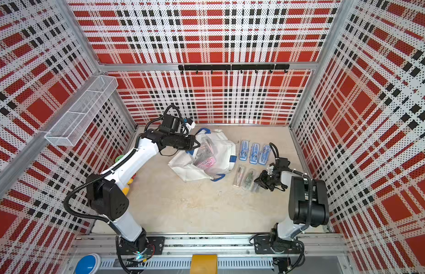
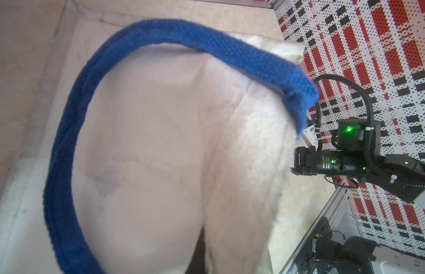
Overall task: Take out the compass set from the canvas bag
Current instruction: Place the compass set at the center of the board.
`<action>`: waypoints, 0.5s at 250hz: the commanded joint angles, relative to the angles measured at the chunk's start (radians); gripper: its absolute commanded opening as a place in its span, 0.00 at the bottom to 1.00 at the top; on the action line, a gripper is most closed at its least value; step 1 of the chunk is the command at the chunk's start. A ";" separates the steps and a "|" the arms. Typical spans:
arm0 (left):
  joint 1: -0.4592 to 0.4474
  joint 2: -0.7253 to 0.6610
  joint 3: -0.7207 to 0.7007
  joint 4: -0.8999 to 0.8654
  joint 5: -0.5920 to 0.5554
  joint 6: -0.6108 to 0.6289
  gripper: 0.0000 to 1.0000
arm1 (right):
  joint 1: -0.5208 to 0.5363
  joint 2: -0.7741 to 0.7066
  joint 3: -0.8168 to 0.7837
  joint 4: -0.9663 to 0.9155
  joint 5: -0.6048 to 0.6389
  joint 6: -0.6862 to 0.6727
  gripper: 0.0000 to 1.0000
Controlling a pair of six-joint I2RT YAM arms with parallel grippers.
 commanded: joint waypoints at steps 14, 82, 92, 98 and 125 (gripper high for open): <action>0.002 -0.034 0.027 0.012 0.044 -0.004 0.00 | 0.002 0.048 0.028 0.046 -0.007 -0.007 0.16; 0.002 -0.032 0.030 0.004 0.044 -0.004 0.00 | 0.001 0.057 0.062 -0.017 0.035 -0.032 0.30; 0.002 -0.033 0.031 0.004 0.045 -0.003 0.00 | 0.001 0.045 0.065 -0.029 0.049 -0.033 0.35; 0.003 -0.033 0.031 0.004 0.044 -0.003 0.00 | 0.001 0.035 0.067 -0.037 0.057 -0.035 0.38; 0.002 -0.032 0.035 0.004 0.042 -0.004 0.00 | 0.001 -0.013 0.087 -0.093 0.104 -0.046 0.46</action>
